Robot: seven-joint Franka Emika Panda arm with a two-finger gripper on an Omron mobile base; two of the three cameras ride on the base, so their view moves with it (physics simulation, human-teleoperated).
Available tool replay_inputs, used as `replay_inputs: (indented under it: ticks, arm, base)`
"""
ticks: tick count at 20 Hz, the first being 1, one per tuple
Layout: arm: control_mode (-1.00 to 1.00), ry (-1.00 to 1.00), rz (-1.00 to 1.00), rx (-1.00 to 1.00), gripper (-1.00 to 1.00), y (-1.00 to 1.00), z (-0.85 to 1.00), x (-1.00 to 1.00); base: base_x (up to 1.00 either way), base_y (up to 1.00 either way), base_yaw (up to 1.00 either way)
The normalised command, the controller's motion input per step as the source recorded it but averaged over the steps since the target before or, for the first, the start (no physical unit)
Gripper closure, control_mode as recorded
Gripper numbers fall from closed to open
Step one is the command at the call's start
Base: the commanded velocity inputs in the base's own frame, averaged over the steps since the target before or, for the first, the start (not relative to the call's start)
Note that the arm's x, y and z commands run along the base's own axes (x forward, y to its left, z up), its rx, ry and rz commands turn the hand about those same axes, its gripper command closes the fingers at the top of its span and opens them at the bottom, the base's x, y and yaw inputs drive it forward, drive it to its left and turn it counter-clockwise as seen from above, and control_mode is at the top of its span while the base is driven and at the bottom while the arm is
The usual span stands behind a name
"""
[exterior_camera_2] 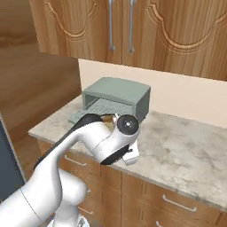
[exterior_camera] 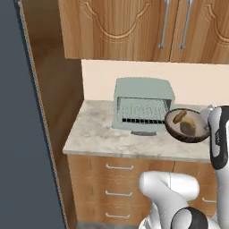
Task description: Pick up the heated bread from the toaster oven and place it in the bowl. Then move the bread bowl to the dining counter.
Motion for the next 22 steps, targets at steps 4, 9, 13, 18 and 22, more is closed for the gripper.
replay_inputs:
  ticks: [4, 9, 13, 18, 22]
  arm:
    - [1.00, 0.00, 0.00, 0.00, 1.00, 0.00, 0.00, 0.00]
    - [1.00, 0.00, 0.00, 0.00, 1.00, 0.00, 0.00, 0.00]
    - [1.00, 0.00, 0.00, 0.00, 1.00, 0.00, 0.00, 0.00]
    - [1.00, 0.00, 0.00, 0.00, 1.00, 0.00, 0.00, 0.00]
    - [1.00, 0.00, 0.00, 0.00, 1.00, 0.00, 0.00, 0.00]
  base:
    - [-0.72, -0.14, 0.94]
    - [-0.39, -0.22, 1.00]
    - [0.00, 0.00, 1.00]
    - [0.00, 0.00, 1.00]
    - [0.00, 0.00, 1.00]
